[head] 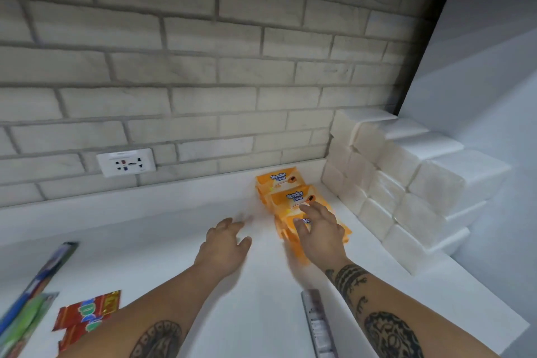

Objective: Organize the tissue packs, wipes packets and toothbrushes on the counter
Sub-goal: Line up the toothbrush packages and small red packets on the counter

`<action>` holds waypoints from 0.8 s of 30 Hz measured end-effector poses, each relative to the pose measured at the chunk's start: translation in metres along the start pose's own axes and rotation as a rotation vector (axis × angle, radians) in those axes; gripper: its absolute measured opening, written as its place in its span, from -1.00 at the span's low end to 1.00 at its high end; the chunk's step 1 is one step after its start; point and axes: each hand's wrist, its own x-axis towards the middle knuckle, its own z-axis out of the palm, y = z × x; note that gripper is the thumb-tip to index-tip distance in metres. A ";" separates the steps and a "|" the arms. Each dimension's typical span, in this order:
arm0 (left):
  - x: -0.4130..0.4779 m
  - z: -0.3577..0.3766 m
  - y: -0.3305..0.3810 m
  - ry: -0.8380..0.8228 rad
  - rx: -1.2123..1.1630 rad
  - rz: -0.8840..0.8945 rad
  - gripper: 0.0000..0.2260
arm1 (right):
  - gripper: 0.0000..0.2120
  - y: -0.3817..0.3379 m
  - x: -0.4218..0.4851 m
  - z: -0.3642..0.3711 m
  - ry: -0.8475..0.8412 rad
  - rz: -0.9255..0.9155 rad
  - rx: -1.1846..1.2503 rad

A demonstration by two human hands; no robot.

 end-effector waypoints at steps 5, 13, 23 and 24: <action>-0.042 -0.052 -0.088 0.015 0.024 -0.090 -0.64 | -0.62 -0.082 -0.040 0.038 -0.053 -0.118 0.011; -0.131 -0.134 -0.233 -0.051 0.222 -0.300 -0.68 | -0.65 -0.208 -0.122 0.131 -0.262 -0.281 0.002; -0.178 -0.118 -0.304 -0.008 0.311 -0.109 -0.56 | -0.44 -0.261 -0.188 0.222 -0.610 -0.356 -0.350; -0.178 -0.116 -0.303 -0.001 0.306 -0.110 -0.59 | -0.47 -0.261 -0.191 0.224 -0.577 -0.363 -0.367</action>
